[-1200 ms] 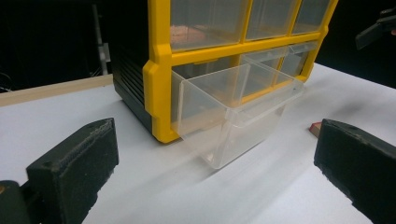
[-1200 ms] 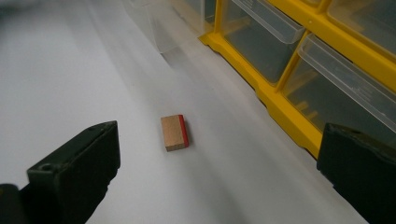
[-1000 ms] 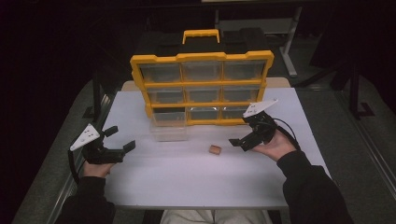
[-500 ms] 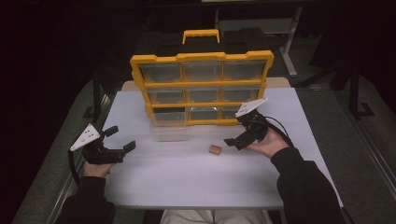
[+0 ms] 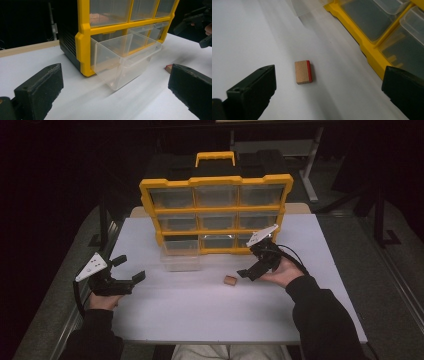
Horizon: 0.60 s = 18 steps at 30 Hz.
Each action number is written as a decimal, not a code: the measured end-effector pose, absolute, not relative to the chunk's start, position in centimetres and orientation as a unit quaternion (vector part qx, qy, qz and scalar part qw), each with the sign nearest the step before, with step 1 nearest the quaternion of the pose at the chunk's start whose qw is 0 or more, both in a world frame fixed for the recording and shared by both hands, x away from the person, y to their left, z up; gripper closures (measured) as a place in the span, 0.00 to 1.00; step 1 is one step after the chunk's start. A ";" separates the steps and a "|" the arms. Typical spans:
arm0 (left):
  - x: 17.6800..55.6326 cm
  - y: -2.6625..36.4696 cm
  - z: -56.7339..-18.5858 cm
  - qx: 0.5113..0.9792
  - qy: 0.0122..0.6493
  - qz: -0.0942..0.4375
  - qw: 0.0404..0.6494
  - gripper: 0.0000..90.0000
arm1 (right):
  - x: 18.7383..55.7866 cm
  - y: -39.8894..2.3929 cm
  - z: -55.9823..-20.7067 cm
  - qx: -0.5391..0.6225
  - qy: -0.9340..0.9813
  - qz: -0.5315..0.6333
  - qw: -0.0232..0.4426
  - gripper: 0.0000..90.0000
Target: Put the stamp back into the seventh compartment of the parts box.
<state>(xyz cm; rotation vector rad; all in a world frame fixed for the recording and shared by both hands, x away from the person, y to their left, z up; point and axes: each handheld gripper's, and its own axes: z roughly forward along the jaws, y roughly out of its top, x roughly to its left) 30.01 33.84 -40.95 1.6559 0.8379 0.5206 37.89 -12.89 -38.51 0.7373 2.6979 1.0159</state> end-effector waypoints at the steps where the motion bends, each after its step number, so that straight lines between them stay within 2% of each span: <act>1: 30.0 33.8 -40.9 0.706 0.357 0.222 0.570 0.00 | 38.0 -12.8 -38.6 0.245 0.905 0.338 0.081 0.00; 18: 30.0 33.9 -41.0 0.706 0.357 0.220 0.571 0.00 | 38.6 -9.8 -39.8 0.211 0.927 0.303 0.061 0.00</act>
